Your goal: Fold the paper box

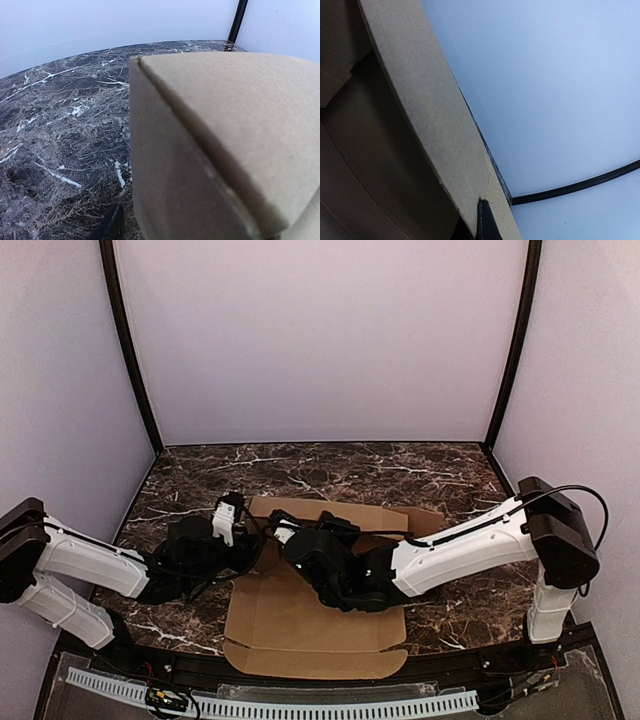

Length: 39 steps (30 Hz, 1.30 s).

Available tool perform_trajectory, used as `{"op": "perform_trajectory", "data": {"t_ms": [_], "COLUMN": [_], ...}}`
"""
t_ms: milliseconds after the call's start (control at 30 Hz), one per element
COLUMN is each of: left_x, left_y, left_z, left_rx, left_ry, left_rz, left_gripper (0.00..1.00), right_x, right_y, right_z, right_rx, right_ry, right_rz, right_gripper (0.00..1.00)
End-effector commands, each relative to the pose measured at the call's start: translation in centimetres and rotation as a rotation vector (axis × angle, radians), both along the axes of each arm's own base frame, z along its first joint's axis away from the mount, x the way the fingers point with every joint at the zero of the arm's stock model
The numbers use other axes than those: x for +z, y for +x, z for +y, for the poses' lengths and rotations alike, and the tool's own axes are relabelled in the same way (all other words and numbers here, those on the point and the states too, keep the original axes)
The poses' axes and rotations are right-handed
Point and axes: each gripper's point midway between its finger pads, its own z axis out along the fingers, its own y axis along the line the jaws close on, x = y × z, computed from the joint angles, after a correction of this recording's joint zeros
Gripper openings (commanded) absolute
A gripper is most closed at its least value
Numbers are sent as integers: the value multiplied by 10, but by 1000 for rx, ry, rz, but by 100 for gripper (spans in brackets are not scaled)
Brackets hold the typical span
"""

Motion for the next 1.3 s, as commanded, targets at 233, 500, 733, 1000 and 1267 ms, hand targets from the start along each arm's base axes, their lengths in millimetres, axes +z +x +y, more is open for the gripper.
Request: {"op": "perform_trajectory", "data": {"t_ms": [233,500,733,1000,1267], "left_x": [21,8,8,12,18], "left_y": [9,14,16,17,19], "left_z": [-16,-12,-16,-18,-16], "left_rx": [59,105,101,97,109], "left_ry": [9,59,49,44,67], "left_rz": [-80,-79,-80,-92,-109], "left_gripper": [42,26,11,1,1], "right_x": [-103,-105,-108,-107,-86], "right_y": [-27,-29,-32,-34,-41], "right_z": [4,3,6,6,15], "right_rx": [117,114,114,104,127], "right_ry": [-219,-205,-178,-151,-56], "right_rz": [238,259,287,305,330], "right_gripper": [0,0,0,21,75]}}
